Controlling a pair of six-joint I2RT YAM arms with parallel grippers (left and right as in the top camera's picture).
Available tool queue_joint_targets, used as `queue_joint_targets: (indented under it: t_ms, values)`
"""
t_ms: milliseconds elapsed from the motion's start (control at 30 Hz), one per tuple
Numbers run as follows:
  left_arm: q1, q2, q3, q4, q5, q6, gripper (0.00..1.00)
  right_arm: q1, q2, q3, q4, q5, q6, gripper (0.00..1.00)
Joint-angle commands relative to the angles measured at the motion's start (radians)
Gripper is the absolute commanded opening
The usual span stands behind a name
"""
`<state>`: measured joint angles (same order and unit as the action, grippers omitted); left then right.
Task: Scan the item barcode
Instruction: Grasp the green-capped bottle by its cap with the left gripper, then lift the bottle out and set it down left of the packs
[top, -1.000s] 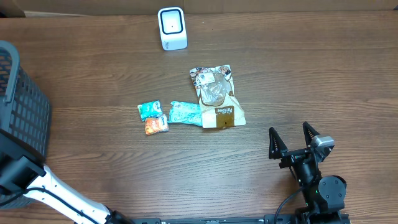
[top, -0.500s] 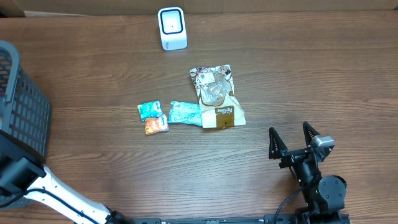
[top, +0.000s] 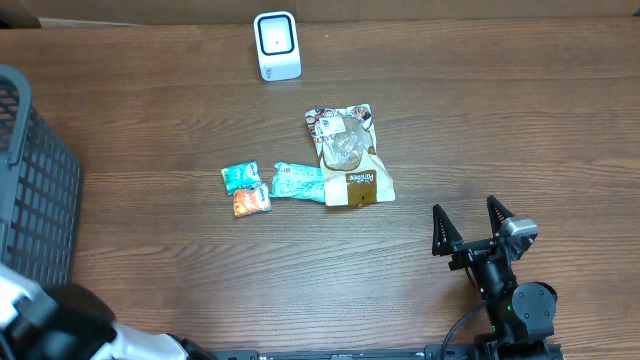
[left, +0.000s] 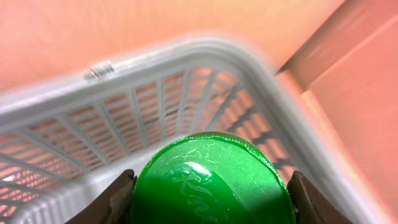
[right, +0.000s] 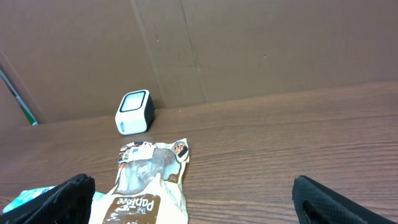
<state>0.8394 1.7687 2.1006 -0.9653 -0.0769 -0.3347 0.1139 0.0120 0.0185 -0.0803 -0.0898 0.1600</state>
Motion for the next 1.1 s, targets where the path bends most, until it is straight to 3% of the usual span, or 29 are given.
queue_joint_targets:
  t_ms: [0, 233, 533, 733, 1067]
  values:
    - [0.000, -0.129, 0.018, -0.010, 0.093, -0.009, 0.30, 0.005, -0.009, -0.010, 0.004, -0.001, -0.001, 1.00]
    - [-0.049, -0.303, 0.018, -0.093, 0.256, -0.009, 0.29, 0.005, -0.009, -0.010, 0.005, -0.001, -0.001, 1.00]
    - [-0.293, -0.352, 0.017, -0.286, 0.275, 0.016, 0.27, 0.005, -0.009, -0.010, 0.004, -0.001, -0.001, 1.00]
    - [-0.452, -0.322, 0.015, -0.433, 0.125, 0.008, 0.22, 0.005, -0.009, -0.010, 0.004, -0.001, -0.001, 1.00]
    - [-0.725, -0.142, 0.015, -0.650, -0.158, -0.117, 0.12, 0.005, -0.009, -0.010, 0.005, -0.001, -0.001, 1.00]
